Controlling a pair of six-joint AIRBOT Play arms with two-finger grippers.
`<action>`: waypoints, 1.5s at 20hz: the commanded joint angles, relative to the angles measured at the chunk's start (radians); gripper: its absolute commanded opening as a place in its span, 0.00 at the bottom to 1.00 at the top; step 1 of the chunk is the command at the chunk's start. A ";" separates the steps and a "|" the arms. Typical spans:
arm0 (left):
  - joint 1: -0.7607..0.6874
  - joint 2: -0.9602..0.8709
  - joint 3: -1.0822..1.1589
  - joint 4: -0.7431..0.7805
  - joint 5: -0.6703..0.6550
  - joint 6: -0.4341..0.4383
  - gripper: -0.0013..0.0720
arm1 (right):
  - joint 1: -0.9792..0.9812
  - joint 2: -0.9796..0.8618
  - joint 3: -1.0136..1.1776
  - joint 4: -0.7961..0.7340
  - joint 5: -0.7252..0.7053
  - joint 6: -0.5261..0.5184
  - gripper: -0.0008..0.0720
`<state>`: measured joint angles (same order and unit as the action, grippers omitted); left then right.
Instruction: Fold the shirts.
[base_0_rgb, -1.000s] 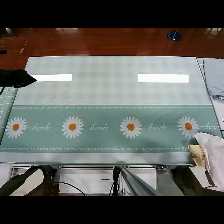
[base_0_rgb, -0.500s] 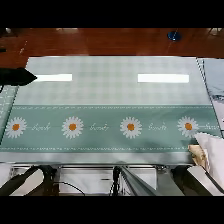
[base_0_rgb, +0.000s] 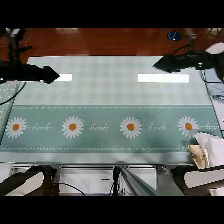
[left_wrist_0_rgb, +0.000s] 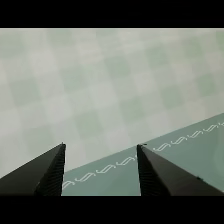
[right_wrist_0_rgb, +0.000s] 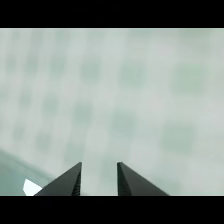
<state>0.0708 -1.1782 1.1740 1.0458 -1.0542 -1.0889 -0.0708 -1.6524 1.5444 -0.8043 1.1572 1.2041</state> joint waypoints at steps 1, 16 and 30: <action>-0.118 -0.084 0.001 0.207 -0.004 -0.125 0.76 | 0.211 -0.019 0.113 -0.481 0.225 0.142 0.43; -0.272 -0.369 0.304 0.412 -0.211 -0.428 0.75 | 0.230 0.005 0.034 -0.810 0.198 0.225 0.61; -0.293 -0.237 0.260 0.423 -0.121 -0.446 0.60 | 0.212 0.225 0.015 -0.786 0.036 0.209 0.53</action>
<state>-0.2142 -1.4788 1.4605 1.4590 -1.2255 -1.5307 0.1528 -1.4975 1.5681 -1.6119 1.2102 1.4143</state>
